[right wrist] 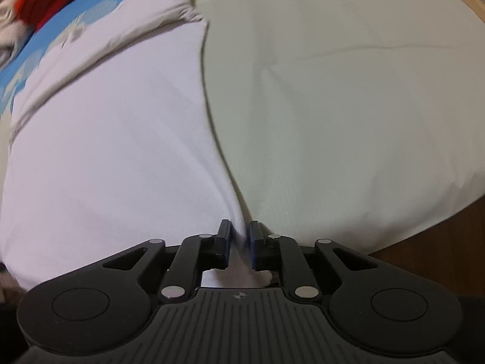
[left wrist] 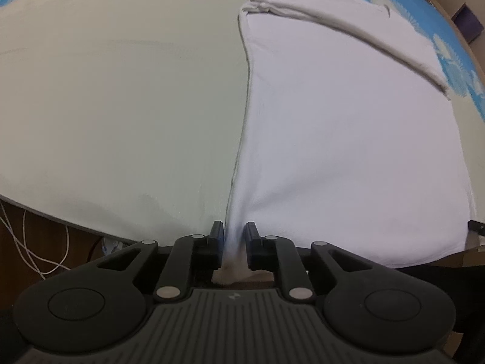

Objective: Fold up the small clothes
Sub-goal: 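Grasp the hem with the left gripper while the right gripper grasps the hem beside it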

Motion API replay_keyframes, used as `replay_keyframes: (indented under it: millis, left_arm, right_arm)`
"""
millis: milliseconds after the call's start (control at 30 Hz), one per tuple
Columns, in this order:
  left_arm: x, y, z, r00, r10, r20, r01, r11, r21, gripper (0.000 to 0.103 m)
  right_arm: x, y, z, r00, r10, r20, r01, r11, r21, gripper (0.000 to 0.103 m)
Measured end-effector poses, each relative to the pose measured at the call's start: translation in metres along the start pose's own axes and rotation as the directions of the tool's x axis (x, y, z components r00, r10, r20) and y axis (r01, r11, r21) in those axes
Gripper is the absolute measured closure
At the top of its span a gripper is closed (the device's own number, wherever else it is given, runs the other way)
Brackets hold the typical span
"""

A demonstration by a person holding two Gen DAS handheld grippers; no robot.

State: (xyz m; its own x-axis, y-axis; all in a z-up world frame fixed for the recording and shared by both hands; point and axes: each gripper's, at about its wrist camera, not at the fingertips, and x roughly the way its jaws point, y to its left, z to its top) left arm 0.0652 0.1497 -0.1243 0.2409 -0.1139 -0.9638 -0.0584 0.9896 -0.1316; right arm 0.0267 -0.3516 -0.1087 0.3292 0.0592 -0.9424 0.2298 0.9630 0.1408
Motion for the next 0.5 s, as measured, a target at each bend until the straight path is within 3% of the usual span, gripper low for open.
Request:
replay_keyframes:
  millis: [500]
  left_arm:
    - [0.0086,-0.0078,-0.0020,1.000,0.029,-0.006,-0.029,0.999,0.041,0.088]
  right_arm:
    - [0.0019,0.0106,-0.0021,0.999,-0.046,0.012,0.047,0.996,-0.073,0.088]
